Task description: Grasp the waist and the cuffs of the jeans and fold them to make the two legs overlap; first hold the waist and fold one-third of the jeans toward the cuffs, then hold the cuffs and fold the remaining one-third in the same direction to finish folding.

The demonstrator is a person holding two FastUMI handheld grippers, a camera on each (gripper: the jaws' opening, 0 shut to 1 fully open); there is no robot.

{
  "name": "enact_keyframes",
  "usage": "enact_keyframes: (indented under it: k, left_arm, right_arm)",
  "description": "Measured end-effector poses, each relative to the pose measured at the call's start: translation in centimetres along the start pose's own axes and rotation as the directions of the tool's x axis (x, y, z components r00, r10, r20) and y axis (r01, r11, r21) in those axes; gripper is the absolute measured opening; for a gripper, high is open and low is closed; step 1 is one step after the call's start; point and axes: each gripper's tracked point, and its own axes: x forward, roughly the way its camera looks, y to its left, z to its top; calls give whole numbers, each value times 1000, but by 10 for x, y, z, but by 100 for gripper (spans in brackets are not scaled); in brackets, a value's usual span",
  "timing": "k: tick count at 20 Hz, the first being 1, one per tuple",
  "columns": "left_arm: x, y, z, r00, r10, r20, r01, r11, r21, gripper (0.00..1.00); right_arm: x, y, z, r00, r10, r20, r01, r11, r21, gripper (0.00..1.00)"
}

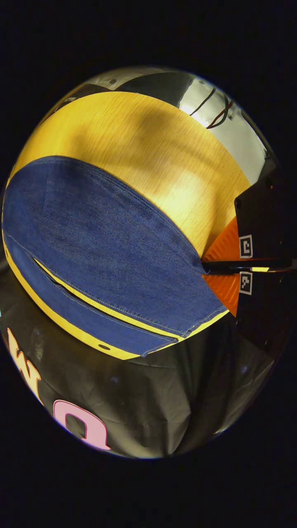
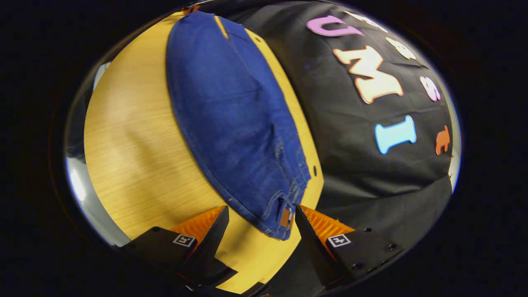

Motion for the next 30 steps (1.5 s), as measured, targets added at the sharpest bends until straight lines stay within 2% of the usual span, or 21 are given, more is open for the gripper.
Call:
enact_keyframes:
  k: [2,3,6,8,10,11,12,14,15,16,18,21,24,27,30]
  left_arm:
    - [0,1,0,1000,2,-14,-2,1000,-5,0]
    - [0,1,0,1000,4,-20,-4,1000,-5,0]
    - [0,2,0,999,13,-32,-13,1000,-15,0]
    - [0,2,1,999,17,-41,-18,1000,-16,0]
    - [0,2,1,999,19,-47,-20,1000,-21,0]
    - [1,2,2,999,21,-49,-22,999,-27,0]
    - [2,3,1,998,24,-53,-26,999,-31,0]
    - [2,3,1,998,29,-61,-31,999,-35,0]
    - [3,3,2,997,26,-66,-28,999,-37,0]
    - [2,3,2,997,20,-73,-24,998,-50,0]
    - [0,7,3,996,10,-86,-21,992,-123,0]
    - [-16,32,17,994,84,-69,-98,967,-236,0]
    - [-30,59,28,990,132,-46,-140,932,-334,0]
    - [-51,79,48,987,158,-38,-161,922,-352,0]
    - [-67,96,66,988,156,-12,-148,909,-389,0]
  right_arm:
    - [9,4,-1,1000,18,12,-18,998,-64,100]
    - [16,2,-1,1000,23,17,-22,997,-74,95]
    - [35,-2,-1,1000,21,23,-19,997,-80,92]
    - [45,3,10,997,54,47,-48,993,-106,87]
    - [51,13,12,994,99,54,-91,986,-140,74]
    - [52,20,12,990,129,53,-120,983,-140,55]
    - [55,25,5,989,139,41,-132,982,-136,42]
    - [57,20,16,993,115,39,-109,986,-124,17]
    - [52,11,9,996,87,38,-82,990,-114,5]
    - [58,14,8,996,87,33,-85,993,-81,10]
    - [49,7,11,997,64,35,-63,998,-29,5]
    - [39,-21,22,999,-13,37,11,998,57,4]
    - [36,-54,33,997,-76,24,71,986,152,5]
    - [36,-85,45,992,-126,11,121,970,213,4]
    - [46,-126,62,979,-203,-3,197,947,255,5]
